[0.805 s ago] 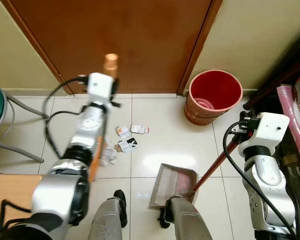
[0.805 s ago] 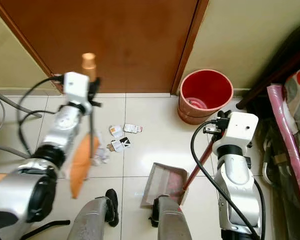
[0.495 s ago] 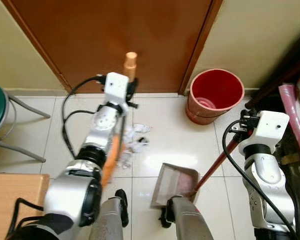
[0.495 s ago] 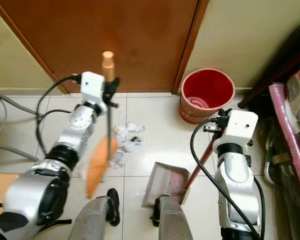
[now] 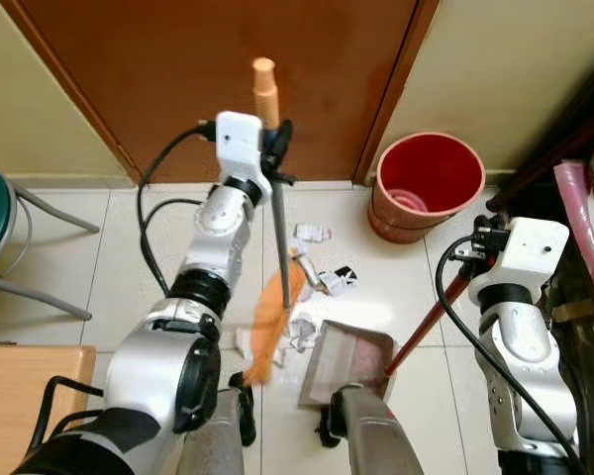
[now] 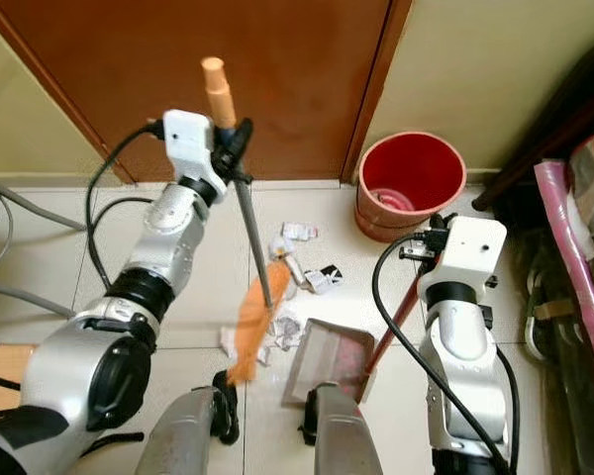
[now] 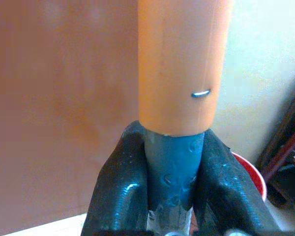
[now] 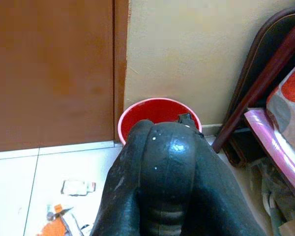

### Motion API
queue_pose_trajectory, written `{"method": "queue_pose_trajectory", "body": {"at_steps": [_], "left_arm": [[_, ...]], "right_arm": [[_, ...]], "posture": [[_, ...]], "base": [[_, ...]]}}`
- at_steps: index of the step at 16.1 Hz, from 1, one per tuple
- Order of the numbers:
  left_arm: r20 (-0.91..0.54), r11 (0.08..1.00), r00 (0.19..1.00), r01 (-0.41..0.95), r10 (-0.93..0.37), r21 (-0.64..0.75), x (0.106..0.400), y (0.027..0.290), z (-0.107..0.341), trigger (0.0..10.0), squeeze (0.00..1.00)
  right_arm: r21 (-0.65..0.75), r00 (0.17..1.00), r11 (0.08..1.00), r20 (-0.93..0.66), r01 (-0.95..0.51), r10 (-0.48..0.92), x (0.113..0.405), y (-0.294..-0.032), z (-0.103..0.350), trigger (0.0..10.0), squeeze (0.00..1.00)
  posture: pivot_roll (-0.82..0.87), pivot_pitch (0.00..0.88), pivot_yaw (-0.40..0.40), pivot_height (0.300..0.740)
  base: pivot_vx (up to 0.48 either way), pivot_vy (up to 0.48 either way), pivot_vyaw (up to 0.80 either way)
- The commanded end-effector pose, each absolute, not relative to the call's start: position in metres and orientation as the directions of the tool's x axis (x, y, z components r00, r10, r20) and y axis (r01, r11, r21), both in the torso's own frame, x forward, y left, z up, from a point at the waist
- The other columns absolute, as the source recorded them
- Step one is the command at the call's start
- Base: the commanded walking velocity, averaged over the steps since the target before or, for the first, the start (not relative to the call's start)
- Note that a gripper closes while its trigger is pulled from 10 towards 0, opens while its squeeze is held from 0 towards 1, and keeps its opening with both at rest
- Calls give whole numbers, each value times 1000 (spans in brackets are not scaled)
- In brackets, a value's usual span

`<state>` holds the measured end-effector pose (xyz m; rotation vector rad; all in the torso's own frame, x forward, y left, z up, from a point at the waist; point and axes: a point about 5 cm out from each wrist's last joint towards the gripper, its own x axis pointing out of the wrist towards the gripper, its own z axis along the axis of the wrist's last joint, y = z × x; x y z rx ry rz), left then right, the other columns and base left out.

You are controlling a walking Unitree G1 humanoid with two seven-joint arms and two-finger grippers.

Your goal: Sweep floor

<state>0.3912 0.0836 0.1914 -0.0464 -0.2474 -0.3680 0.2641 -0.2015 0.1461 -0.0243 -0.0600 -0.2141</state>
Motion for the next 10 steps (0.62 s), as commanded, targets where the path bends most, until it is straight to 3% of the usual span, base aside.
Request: {"method": "queue_pose_trajectory", "body": {"at_steps": [1, 6, 10], "left_arm": [[331, 933, 875, 356, -353, 53, 391, 93, 209, 10000, 0], [390, 942, 857, 303, -337, 147, 376, 139, 216, 10000, 0], [298, 947, 903, 267, -311, 181, 340, 166, 175, 10000, 0]], "right_arm": [[-30, 971, 971, 40, 239, -237, 261, -204, 138, 10000, 0], [-28, 977, 979, 73, 201, -199, 271, -191, 140, 10000, 0], [-73, 989, 991, 106, 112, -104, 283, -167, 149, 10000, 0]], "posture": [[-98, 299, 6, 740], [-50, 220, 11, 740], [-44, 170, 12, 740]], "base": [[0, 0, 0], [0, 0, 0], [0, 0, 0]]}}
